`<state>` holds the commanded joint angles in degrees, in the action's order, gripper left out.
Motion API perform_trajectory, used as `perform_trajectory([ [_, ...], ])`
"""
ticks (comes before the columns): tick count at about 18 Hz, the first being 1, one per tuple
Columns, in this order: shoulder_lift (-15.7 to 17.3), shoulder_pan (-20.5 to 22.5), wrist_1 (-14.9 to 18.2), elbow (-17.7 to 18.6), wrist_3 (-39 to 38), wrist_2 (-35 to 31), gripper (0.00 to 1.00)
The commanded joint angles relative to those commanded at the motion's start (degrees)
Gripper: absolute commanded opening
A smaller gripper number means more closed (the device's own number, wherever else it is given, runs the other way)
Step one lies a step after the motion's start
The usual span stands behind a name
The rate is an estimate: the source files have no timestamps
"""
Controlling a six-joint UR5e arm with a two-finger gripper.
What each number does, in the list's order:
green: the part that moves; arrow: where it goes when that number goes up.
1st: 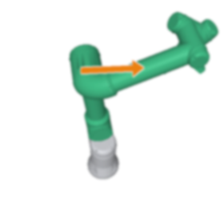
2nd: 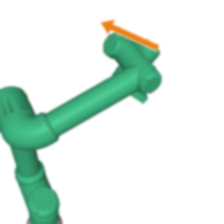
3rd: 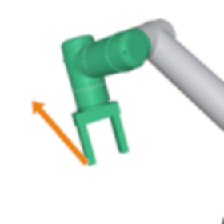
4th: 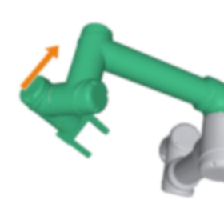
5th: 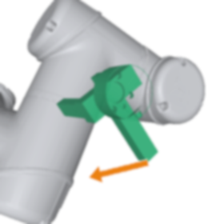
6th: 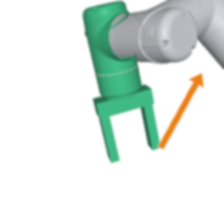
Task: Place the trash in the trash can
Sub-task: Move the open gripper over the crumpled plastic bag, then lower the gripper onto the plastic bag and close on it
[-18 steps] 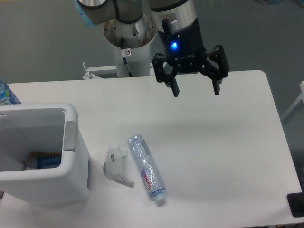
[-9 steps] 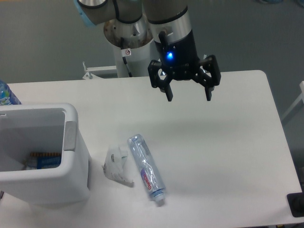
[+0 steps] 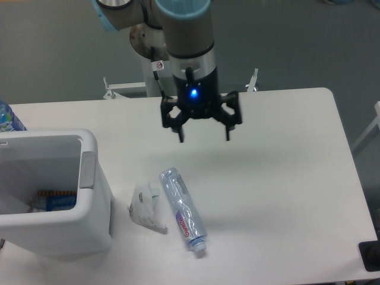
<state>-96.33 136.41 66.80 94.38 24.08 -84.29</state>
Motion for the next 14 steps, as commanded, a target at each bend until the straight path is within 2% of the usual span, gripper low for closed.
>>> perform_trajectory([
  [4,-1.3,-0.5,0.0,3.5,-1.1,1.5,1.00],
  [8,-5.5,-2.0,-0.5,3.9,-2.7,1.1,1.00],
  [11,-7.8,-3.8,-3.3,4.3,-4.0,1.4,1.00],
  [14,-11.0,-5.1,-3.6,4.4,-4.0,1.6,1.00],
])
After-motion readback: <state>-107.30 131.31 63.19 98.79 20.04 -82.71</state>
